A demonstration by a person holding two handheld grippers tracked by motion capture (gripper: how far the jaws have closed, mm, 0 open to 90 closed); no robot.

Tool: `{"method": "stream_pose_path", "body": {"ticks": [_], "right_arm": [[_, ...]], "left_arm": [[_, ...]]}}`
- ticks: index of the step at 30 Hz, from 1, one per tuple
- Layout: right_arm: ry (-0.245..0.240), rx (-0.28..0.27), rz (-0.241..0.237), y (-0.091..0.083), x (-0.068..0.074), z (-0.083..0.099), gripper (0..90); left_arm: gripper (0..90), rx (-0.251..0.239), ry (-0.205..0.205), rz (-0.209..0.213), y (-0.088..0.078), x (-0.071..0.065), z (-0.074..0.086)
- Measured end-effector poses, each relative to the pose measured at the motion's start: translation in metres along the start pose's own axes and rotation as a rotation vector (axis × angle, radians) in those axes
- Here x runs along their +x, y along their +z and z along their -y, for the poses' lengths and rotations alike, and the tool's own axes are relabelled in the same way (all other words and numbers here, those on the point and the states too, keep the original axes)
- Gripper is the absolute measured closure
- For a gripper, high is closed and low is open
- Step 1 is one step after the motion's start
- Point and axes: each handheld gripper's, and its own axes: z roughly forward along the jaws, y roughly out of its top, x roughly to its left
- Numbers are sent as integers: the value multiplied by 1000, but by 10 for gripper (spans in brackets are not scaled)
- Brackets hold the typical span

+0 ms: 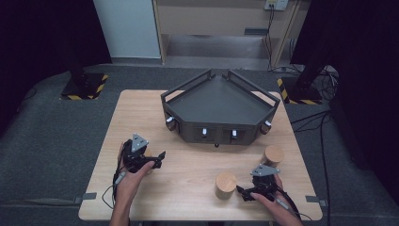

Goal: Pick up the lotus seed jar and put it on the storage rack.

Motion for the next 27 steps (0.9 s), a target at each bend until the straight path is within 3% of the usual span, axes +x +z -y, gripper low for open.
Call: {"method": "stream_pose_path", "body": {"ticks": [10,27], "right_arm": [[0,0,0,0,0,0,8],[0,1,0,0,0,0,7]], "left_arm": [[10,-22,1,0,-2,5,12],[9,-18,-23,-12,-2,8,26]]}}
